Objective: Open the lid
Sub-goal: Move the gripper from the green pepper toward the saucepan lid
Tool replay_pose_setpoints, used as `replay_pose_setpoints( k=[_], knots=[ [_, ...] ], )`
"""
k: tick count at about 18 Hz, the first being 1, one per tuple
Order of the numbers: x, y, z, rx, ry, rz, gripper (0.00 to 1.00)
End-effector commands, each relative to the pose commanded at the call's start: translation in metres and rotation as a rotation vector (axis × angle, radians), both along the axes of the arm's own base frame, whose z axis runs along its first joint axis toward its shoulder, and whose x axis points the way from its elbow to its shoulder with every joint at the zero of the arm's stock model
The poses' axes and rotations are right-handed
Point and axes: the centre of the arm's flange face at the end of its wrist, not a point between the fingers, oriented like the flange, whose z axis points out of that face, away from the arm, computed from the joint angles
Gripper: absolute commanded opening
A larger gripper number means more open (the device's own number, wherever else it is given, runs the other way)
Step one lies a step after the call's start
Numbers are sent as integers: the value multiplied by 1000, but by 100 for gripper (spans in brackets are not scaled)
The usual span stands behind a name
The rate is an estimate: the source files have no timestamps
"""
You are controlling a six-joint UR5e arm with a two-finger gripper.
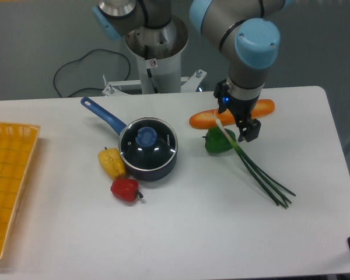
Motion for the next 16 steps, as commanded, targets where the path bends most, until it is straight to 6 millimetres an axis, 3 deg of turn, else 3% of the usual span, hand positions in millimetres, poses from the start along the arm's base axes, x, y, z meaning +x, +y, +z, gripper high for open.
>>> replay_pose_setpoints(
  k=[5, 13, 16],
  knots=[
    [8, 7, -1, -5, -4, -5, 100],
    [40, 36, -15, -12, -16, 48, 100],
    [45, 36, -22, -17, -28, 63, 100]
  ],
)
